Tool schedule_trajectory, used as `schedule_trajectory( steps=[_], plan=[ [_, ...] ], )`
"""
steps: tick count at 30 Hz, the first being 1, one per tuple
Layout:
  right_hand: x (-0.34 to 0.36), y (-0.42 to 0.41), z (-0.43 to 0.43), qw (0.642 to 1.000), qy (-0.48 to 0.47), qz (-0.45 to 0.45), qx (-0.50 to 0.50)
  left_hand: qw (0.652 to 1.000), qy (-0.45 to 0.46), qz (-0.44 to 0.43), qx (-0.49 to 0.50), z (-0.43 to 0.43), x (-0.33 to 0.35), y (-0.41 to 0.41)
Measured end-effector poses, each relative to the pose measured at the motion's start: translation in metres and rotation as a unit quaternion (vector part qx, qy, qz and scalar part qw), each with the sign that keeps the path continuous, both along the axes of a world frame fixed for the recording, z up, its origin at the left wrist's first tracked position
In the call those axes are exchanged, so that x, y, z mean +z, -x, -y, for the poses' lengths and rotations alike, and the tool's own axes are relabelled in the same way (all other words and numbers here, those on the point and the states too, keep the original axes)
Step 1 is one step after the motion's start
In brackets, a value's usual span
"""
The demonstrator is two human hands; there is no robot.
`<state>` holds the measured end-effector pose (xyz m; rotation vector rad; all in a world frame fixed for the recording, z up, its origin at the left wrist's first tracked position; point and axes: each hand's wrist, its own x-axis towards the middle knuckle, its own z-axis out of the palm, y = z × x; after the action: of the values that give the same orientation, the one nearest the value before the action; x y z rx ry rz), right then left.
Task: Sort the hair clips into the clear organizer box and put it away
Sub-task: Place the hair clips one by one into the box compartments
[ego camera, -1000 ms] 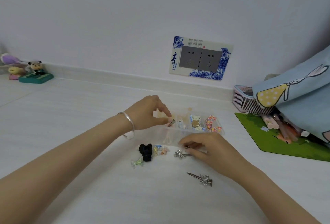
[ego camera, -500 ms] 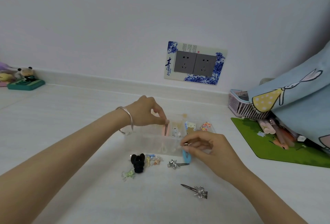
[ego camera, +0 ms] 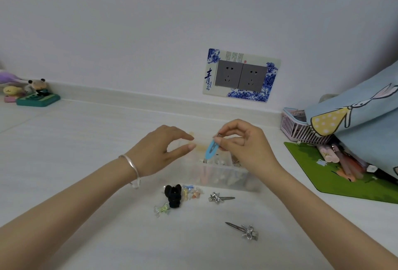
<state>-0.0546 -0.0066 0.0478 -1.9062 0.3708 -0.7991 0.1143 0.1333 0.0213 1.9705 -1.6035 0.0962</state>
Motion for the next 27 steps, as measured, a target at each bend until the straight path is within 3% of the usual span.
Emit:
schedule_trajectory(
  steps=[4, 9, 15, 19, 21, 23, 27],
  plan=[
    [-0.008, -0.021, 0.005, 0.990, 0.096, -0.099, -0.015, 0.999, 0.015, -0.048, -0.002, -0.009, -0.009, 0.003],
    [-0.009, -0.022, 0.002, 0.977, 0.121, -0.172, 0.028, 0.999, 0.010, -0.053, -0.003, -0.011, -0.014, 0.001],
    [-0.009, -0.007, 0.002, 0.978, 0.170, -0.115, -0.025, 0.998, 0.015, -0.056, -0.013, -0.016, -0.012, 0.004],
    [-0.006, 0.023, -0.013, 0.985, 0.131, -0.100, 0.045, 0.997, 0.030, -0.053, -0.039, -0.019, -0.008, 0.011],
    [-0.014, 0.036, -0.018, 0.969, 0.154, -0.177, 0.078, 0.997, 0.024, -0.055, -0.052, -0.019, -0.009, 0.016],
    [-0.025, 0.042, -0.019, 0.931, 0.247, -0.263, 0.059, 0.996, 0.012, -0.061, -0.064, -0.019, -0.010, 0.020],
    [-0.039, 0.038, -0.018, 0.889, 0.334, -0.313, 0.031, 0.994, 0.015, -0.068, -0.079, -0.020, -0.009, 0.022]
  ],
)
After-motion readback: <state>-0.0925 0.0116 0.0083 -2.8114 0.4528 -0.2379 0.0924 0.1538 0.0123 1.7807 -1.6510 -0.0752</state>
